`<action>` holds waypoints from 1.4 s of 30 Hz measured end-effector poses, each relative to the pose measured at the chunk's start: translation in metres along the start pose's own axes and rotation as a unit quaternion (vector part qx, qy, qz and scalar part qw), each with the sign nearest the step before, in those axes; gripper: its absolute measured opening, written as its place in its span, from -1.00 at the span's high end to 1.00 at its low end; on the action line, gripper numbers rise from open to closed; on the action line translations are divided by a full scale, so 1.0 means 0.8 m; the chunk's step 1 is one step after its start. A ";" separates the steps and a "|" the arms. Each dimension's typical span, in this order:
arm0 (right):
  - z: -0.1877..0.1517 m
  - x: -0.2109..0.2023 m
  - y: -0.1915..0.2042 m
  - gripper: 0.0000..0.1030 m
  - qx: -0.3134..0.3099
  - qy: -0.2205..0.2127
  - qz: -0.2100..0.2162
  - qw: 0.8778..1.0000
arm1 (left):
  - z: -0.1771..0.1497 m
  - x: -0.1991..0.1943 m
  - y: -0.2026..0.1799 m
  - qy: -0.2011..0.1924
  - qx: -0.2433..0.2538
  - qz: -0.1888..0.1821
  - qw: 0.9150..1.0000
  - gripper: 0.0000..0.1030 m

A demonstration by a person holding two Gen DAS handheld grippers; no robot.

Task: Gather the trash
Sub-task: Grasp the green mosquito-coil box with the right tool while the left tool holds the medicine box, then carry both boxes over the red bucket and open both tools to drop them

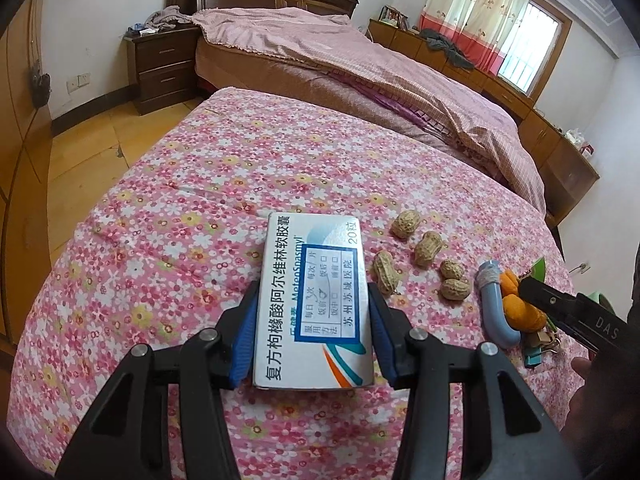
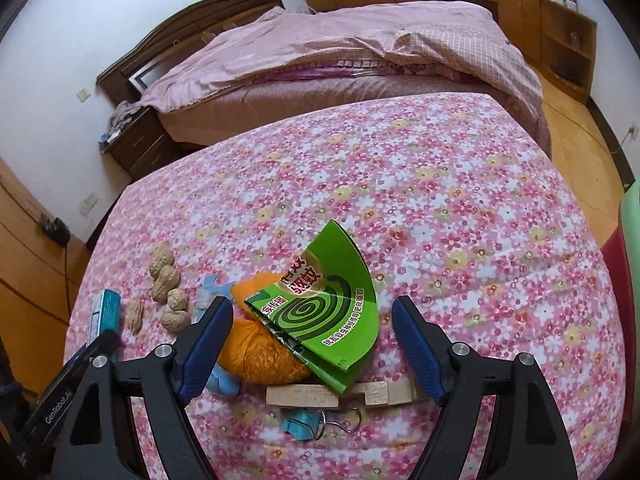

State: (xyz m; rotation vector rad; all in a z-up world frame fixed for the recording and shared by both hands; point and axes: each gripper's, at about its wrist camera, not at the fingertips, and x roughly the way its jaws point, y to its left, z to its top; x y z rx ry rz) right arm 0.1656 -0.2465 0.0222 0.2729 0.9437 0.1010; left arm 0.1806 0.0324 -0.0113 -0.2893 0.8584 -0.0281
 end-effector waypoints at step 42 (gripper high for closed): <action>-0.076 -0.211 -0.109 -0.04 0.106 -0.150 0.023 0.983 | -0.040 -0.111 -0.125 -0.036 0.079 -0.101 0.991 0.03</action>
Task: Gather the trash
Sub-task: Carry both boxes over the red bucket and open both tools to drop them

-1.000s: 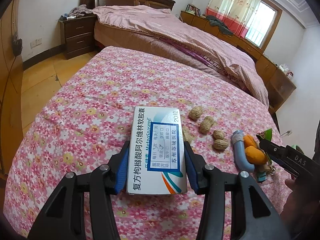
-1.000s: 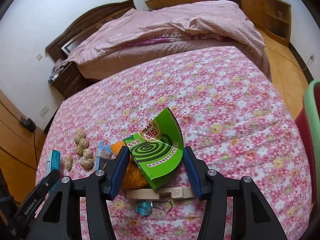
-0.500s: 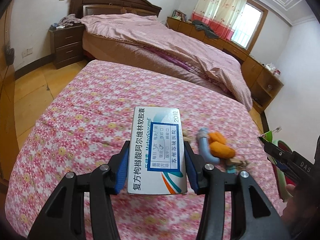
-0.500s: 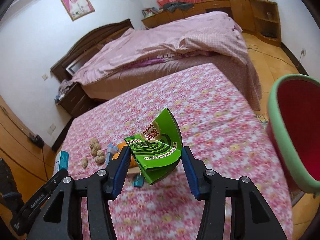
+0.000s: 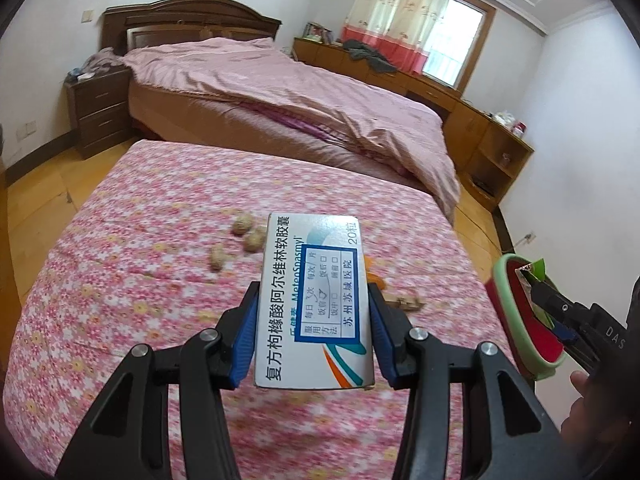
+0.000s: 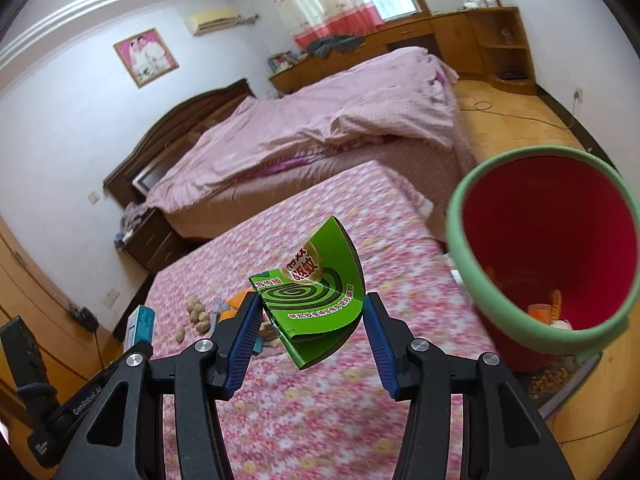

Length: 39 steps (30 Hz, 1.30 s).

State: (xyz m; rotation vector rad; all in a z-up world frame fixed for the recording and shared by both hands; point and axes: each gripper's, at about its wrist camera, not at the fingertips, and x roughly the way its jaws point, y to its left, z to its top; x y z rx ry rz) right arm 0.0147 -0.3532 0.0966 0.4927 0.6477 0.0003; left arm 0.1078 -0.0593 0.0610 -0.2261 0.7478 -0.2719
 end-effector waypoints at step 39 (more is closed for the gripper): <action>0.026 -0.090 -0.243 -0.08 0.164 -0.035 -0.087 0.982 | -0.031 0.101 -0.298 0.107 0.141 -0.125 0.976 0.03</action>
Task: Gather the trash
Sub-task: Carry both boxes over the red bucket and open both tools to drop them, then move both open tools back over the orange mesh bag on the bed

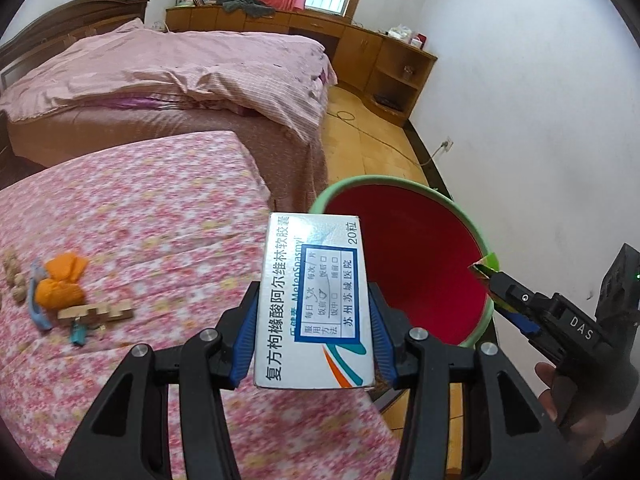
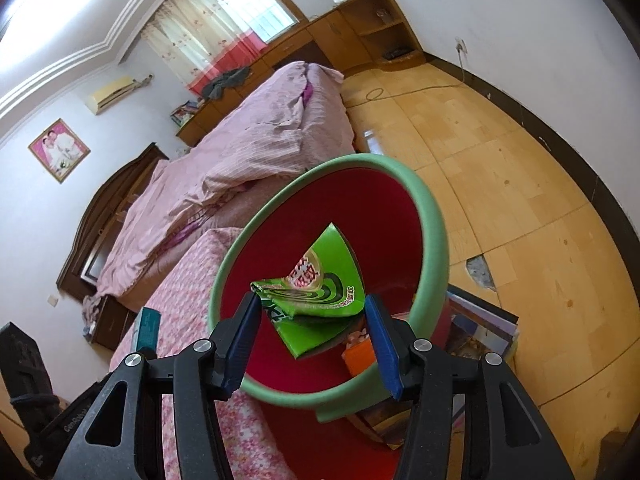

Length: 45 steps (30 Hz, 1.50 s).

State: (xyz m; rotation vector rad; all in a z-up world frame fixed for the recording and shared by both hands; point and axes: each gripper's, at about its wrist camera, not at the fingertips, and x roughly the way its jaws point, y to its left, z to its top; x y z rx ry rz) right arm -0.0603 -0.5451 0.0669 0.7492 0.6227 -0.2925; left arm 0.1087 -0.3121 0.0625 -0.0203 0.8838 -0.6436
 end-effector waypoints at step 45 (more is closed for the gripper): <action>-0.021 -0.024 0.004 -0.23 0.002 -0.003 0.041 0.999 | -0.008 -0.013 0.019 0.002 -0.014 0.027 1.000 -0.12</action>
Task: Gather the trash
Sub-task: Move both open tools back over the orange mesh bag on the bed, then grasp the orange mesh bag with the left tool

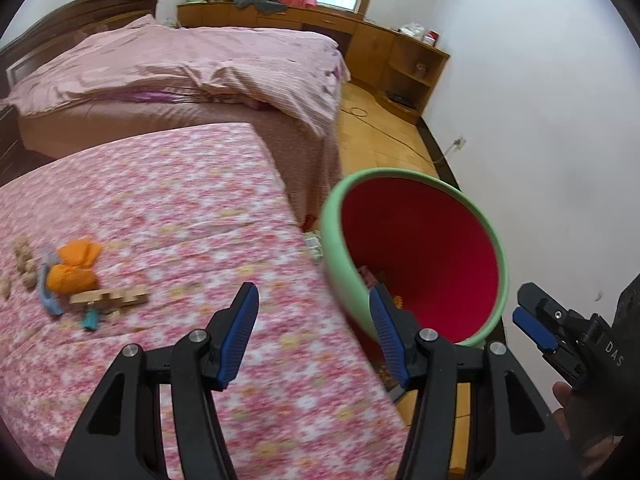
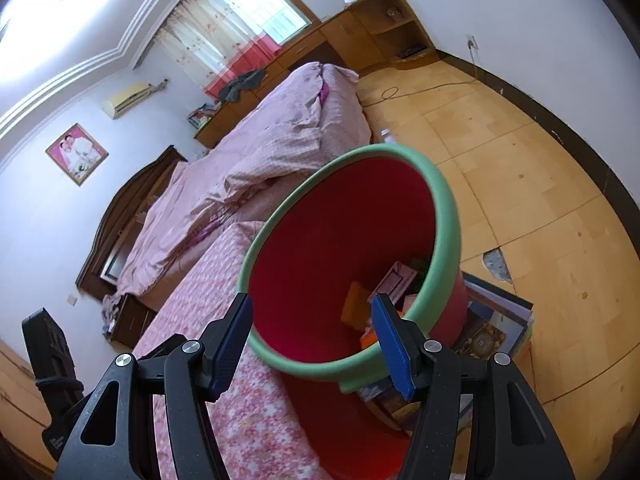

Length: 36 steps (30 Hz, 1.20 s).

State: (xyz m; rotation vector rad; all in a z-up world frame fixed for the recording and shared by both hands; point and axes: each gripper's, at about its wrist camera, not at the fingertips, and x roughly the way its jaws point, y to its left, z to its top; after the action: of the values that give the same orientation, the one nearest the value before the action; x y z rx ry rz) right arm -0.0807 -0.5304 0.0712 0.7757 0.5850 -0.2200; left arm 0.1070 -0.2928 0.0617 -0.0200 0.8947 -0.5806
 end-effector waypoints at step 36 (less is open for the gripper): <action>-0.045 0.054 0.085 -0.23 -0.057 0.058 0.003 0.997 | 0.002 0.020 0.219 0.030 -0.080 0.143 0.986 -0.12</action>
State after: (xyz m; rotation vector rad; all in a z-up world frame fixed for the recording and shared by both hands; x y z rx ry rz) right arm -0.0337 -0.4561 0.0666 0.6827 0.6979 -0.1352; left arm 0.1981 -0.1529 0.0071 -0.0180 0.9816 -0.2424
